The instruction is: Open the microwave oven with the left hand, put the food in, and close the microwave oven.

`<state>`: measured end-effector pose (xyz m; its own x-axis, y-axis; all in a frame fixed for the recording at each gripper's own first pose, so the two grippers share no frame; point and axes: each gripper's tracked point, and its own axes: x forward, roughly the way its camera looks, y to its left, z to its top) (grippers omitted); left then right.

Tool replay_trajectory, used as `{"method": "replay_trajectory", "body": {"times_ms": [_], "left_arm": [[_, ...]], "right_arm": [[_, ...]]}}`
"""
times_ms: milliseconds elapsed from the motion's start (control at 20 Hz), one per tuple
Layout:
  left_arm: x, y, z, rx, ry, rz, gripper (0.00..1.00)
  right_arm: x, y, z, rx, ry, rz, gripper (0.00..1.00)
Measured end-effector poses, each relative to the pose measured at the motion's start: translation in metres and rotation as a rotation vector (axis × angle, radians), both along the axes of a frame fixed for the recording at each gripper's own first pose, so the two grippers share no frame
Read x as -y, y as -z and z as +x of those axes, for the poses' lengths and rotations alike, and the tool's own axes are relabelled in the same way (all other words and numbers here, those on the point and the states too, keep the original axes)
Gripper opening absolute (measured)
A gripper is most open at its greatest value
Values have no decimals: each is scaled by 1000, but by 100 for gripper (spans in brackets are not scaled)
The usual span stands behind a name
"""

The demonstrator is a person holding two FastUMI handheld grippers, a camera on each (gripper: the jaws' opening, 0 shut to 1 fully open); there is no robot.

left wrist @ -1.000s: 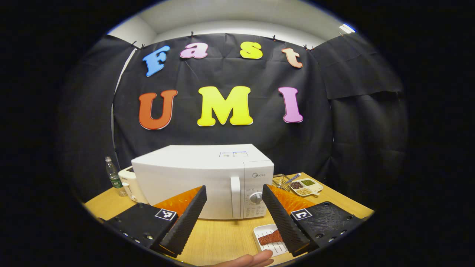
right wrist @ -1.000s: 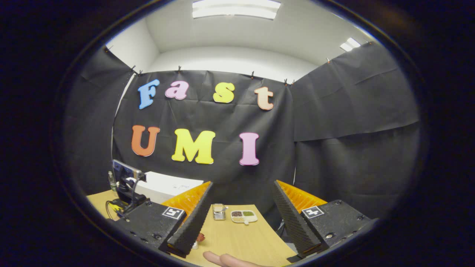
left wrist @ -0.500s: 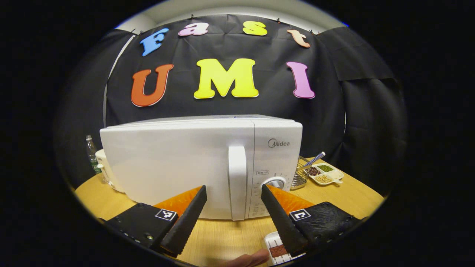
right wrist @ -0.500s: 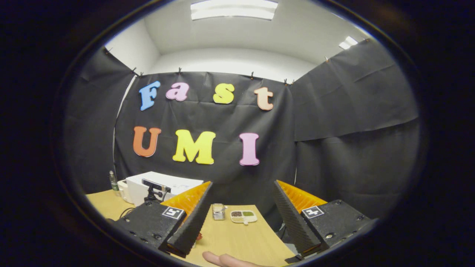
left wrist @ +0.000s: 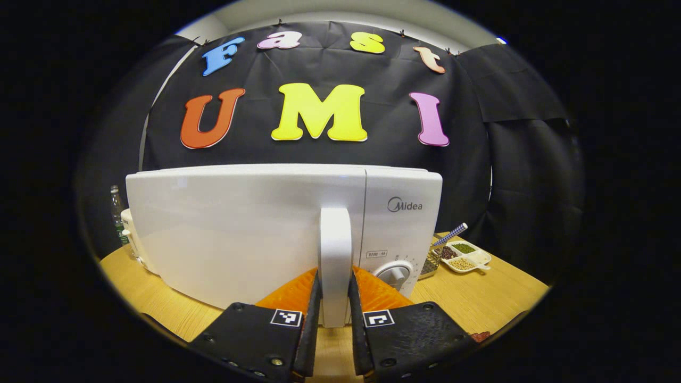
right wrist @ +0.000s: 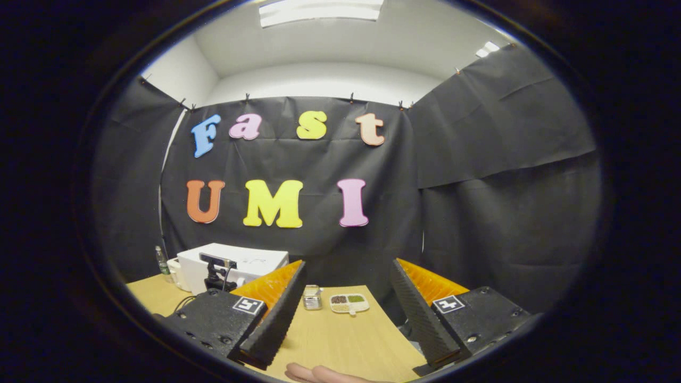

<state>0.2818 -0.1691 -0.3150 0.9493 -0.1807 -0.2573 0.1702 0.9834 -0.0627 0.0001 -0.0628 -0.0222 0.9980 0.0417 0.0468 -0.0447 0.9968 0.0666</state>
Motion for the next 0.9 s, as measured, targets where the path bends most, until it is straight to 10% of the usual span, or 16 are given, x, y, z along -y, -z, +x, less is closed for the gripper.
{"method": "replay_trajectory", "body": {"times_ms": [200, 900], "left_arm": [[0, 3, -4, -16, 26, 3, 6], [-59, -9, -126, -8, 125, -43, 5]], "right_arm": [[9, 13, 0, -41, 10, 13, 90], [-6, 52, -11, -113, -16, -7, 100]]}}
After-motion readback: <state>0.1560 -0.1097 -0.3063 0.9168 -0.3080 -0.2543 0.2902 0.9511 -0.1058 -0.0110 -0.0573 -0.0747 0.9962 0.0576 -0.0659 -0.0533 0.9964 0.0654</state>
